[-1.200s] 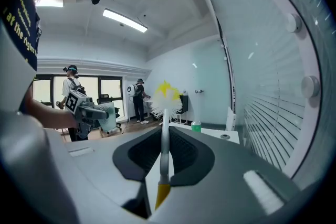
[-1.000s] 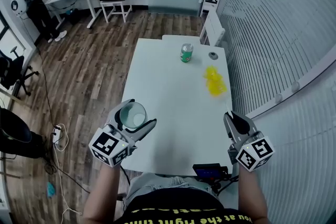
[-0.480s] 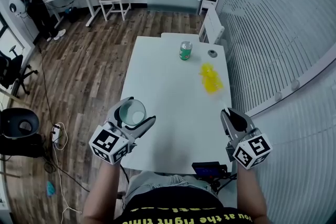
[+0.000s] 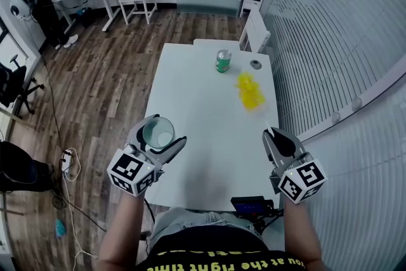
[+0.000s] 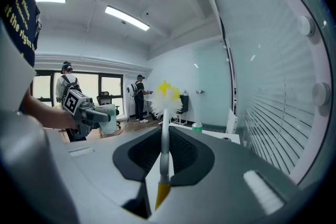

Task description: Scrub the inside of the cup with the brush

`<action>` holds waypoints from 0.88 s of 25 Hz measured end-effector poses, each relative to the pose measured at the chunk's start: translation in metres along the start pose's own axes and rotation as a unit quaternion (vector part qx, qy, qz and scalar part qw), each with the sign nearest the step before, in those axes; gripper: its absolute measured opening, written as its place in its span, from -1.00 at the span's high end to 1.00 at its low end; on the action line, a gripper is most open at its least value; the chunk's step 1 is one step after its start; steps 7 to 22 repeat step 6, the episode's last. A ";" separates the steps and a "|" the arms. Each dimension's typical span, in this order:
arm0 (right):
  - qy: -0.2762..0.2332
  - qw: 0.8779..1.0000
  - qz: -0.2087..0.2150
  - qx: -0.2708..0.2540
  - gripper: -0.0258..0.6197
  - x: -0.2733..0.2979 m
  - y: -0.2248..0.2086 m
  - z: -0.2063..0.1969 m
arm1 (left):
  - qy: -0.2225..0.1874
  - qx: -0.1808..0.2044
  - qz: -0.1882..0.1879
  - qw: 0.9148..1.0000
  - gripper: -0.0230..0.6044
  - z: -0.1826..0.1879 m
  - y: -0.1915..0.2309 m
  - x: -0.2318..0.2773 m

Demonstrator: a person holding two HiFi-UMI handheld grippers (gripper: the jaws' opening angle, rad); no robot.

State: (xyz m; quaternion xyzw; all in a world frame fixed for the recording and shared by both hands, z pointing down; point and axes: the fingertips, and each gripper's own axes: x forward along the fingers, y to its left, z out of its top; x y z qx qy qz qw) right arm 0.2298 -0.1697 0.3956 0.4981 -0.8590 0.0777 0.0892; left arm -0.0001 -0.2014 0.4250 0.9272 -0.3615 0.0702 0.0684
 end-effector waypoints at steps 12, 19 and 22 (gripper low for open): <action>0.000 1.000 0.003 -0.004 0.78 0.005 0.002 0.003 | 0.005 0.005 -0.003 1.000 -0.37 -0.001 0.002 0.002; 0.000 1.000 0.003 -0.004 0.78 0.005 0.002 0.003 | 0.005 0.005 -0.003 1.000 -0.37 -0.001 0.002 0.002; 0.000 1.000 0.003 -0.004 0.78 0.005 0.002 0.003 | 0.005 0.005 -0.003 1.000 -0.37 -0.001 0.002 0.002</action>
